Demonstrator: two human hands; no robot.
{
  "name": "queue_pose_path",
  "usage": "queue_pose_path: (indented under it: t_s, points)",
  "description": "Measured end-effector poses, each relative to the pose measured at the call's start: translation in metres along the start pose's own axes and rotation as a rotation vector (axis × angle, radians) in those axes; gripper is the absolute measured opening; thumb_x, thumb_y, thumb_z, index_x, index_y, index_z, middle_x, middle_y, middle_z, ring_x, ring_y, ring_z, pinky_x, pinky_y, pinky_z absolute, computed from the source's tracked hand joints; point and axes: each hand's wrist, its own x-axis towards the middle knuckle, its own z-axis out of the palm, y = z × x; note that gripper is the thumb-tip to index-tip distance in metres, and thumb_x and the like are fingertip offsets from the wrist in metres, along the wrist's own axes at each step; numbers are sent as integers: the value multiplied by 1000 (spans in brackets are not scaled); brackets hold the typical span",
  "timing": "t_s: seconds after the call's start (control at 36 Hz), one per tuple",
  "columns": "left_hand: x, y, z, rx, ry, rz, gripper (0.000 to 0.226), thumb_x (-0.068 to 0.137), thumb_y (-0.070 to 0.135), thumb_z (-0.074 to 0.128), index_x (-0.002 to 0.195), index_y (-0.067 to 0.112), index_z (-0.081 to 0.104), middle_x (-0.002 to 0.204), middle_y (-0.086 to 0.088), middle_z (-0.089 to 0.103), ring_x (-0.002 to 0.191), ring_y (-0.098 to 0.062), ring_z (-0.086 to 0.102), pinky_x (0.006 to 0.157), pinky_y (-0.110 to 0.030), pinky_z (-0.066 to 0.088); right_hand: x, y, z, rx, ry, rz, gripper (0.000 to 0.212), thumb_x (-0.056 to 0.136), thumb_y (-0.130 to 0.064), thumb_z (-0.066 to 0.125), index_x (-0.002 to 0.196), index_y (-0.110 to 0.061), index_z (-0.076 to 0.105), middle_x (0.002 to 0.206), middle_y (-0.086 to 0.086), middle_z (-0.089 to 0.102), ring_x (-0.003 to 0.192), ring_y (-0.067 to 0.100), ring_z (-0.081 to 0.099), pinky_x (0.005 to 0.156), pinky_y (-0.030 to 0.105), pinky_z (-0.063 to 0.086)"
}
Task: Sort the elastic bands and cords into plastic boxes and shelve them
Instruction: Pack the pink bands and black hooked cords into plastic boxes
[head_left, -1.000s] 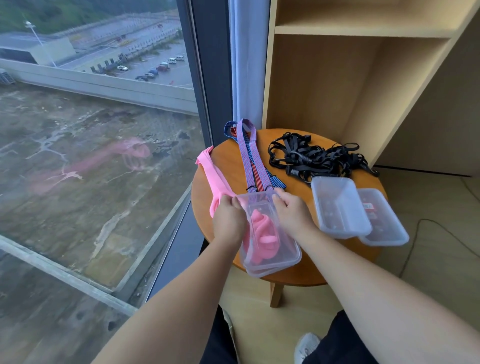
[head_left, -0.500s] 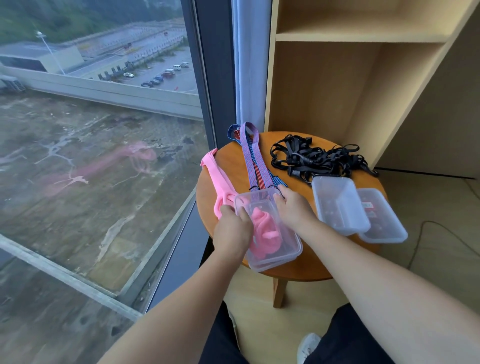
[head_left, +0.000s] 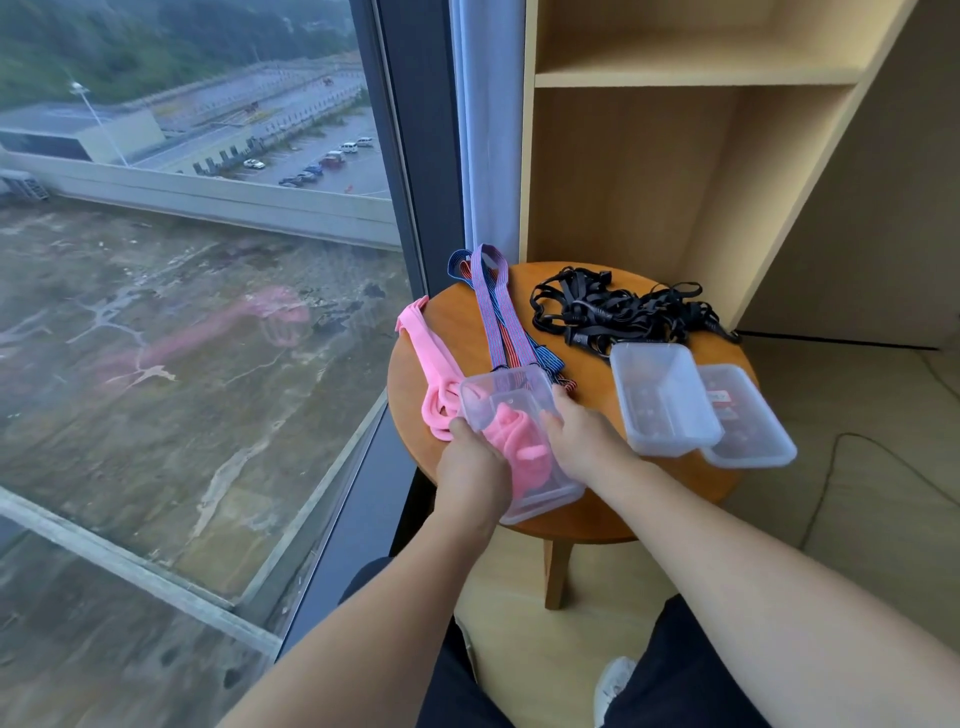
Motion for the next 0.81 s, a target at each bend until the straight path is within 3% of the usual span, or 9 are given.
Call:
queue_pose_path:
  t_s: [0.06, 0.14, 0.28, 0.33, 0.39, 0.5, 0.67, 0.75, 0.81]
  points:
    - [1, -2, 1, 23, 4, 20, 36, 99, 6, 34, 134, 6, 38, 109, -16, 62, 95, -33, 62, 56, -26, 40, 2, -1, 0, -21, -4, -1, 55, 104, -37, 30, 155, -19, 18, 146, 19, 46, 129, 35, 47, 102, 40, 40]
    - [3, -6, -1, 112, 19, 50, 29, 100, 13, 32, 127, 5, 39, 82, -6, 57, 68, -25, 53, 54, -33, 33, 3, 0, -2, -61, 16, -2, 55, 103, -41, 28, 155, -25, 19, 145, 15, 48, 129, 34, 47, 101, 41, 40]
    - [9, -11, -3, 128, -50, -61, 43, 102, 34, 25, 128, 6, 43, 118, -18, 58, 102, -39, 58, 81, -38, 46, 3, -1, -1, 64, -21, 38, 54, 103, -40, 29, 155, -33, 15, 151, 14, 40, 133, 33, 43, 104, 39, 36]
    - [12, -10, -4, 142, -150, -77, 46, 103, 30, 21, 131, 4, 47, 109, -17, 57, 90, -35, 61, 66, -39, 53, 1, -2, -1, 137, -39, 59, 54, 103, -39, 31, 155, -35, 15, 156, 10, 34, 137, 30, 40, 106, 37, 35]
    - [14, -10, -5, 76, -193, -96, 56, 104, 34, 16, 129, 1, 55, 112, -18, 62, 92, -35, 63, 61, -37, 53, -1, -2, -2, 177, -50, 60, 54, 104, -37, 32, 155, -35, 16, 158, 6, 32, 139, 28, 37, 106, 35, 34]
    - [10, -14, -6, -55, -177, -71, 59, 104, 37, 19, 116, 0, 62, 117, -20, 64, 109, -36, 59, 96, -44, 47, -4, 0, -2, 246, -68, 76, 53, 104, -32, 34, 155, -34, 18, 159, 1, 29, 142, 23, 33, 110, 32, 30]
    - [17, -15, -3, 65, -164, -16, 37, 103, 20, 24, 102, 1, 56, 117, -24, 61, 107, -37, 56, 76, -32, 37, -7, -1, 0, 253, -62, 109, 53, 105, -32, 31, 155, -34, 14, 158, 3, 30, 138, 27, 38, 105, 33, 33]
    - [27, -11, -9, 45, -165, -28, 43, 103, 29, 31, 118, 0, 60, 120, -20, 62, 111, -36, 58, 82, -33, 43, -9, -3, 0, 219, -68, 135, 55, 105, -34, 28, 155, -35, 5, 155, 11, 35, 129, 32, 46, 90, 32, 35]
    - [37, -8, -15, 20, -194, -9, 44, 103, 29, 31, 103, 1, 64, 115, -21, 65, 103, -36, 60, 81, -32, 44, -10, -5, 0, 208, -86, 141, 58, 105, -35, 27, 155, -34, -1, 154, 15, 35, 128, 35, 47, 91, 33, 36]
